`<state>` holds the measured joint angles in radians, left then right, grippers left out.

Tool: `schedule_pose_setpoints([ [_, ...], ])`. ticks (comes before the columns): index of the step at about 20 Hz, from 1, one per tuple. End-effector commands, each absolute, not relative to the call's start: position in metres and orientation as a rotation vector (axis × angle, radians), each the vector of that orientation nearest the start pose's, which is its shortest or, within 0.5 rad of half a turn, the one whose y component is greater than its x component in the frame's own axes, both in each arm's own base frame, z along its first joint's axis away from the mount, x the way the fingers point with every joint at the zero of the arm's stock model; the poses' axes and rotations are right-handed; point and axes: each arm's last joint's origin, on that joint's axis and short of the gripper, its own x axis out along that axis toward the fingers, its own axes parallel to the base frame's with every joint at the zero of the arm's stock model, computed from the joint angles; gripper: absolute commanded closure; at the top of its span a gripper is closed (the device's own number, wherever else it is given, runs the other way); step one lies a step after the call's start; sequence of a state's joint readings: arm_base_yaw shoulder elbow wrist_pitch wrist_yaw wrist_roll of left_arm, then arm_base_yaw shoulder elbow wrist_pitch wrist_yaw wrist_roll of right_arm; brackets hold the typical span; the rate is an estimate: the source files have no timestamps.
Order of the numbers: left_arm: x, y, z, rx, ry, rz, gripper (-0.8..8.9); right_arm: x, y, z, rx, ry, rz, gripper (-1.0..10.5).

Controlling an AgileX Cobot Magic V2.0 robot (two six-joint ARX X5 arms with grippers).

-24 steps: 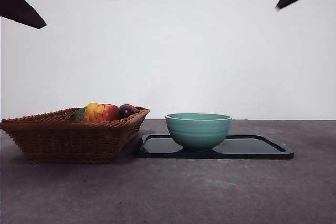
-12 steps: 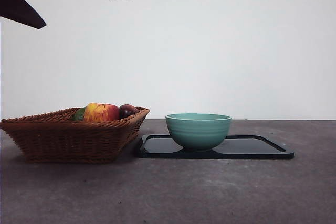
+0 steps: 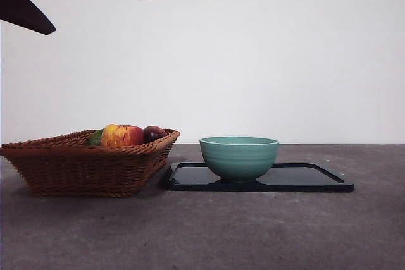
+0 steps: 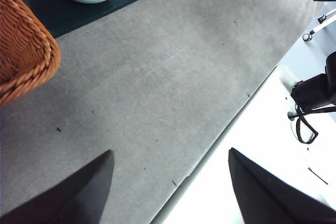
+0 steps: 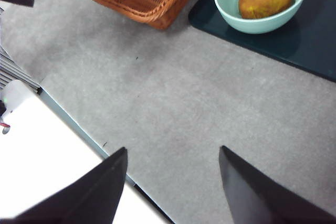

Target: Pick up the wifruite, put it on the bowl, pick up the plate, put it on desk

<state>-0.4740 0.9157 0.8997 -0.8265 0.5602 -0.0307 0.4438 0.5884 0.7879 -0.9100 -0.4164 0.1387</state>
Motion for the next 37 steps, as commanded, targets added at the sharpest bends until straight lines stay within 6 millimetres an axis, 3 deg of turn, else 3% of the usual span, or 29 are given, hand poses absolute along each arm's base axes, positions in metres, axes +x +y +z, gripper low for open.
schedule_pose_setpoints([
  [1, 0.142, -0.091, 0.302, -0.048, 0.872, -0.978, 4.7, 0.086, 0.054, 0.297, 0.119, 0.784, 0.777, 6.7],
  [17, 0.143, -0.092, 0.303, -0.049, 0.855, -0.979, 4.71, 0.086, 0.055, 0.297, 0.119, 0.784, 0.777, 6.7],
  [23, 0.158, -0.101, 0.324, -0.102, 0.71, -0.952, 5.09, 0.086, 0.055, 0.297, 0.119, 0.784, 0.777, 6.7],
  [26, 0.18, -0.114, 0.342, -0.067, 0.676, -0.904, 5.01, 0.086, 0.055, 0.297, 0.119, 0.784, 0.777, 6.7],
  [30, 0.228, -0.141, 0.361, -0.032, 0.677, -0.915, 5.01, 0.086, 0.054, 0.297, 0.119, 0.783, 0.777, 6.7],
  [33, 0.265, -0.166, 0.361, -0.005, 0.701, -0.93, 5.01, 0.086, 0.054, 0.297, 0.119, 0.783, 0.777, 6.7],
  [37, 0.306, -0.199, 0.345, 0.057, 0.727, -0.939, 5.01, 0.086, 0.054, 0.297, 0.119, 0.783, 0.777, 6.7],
])
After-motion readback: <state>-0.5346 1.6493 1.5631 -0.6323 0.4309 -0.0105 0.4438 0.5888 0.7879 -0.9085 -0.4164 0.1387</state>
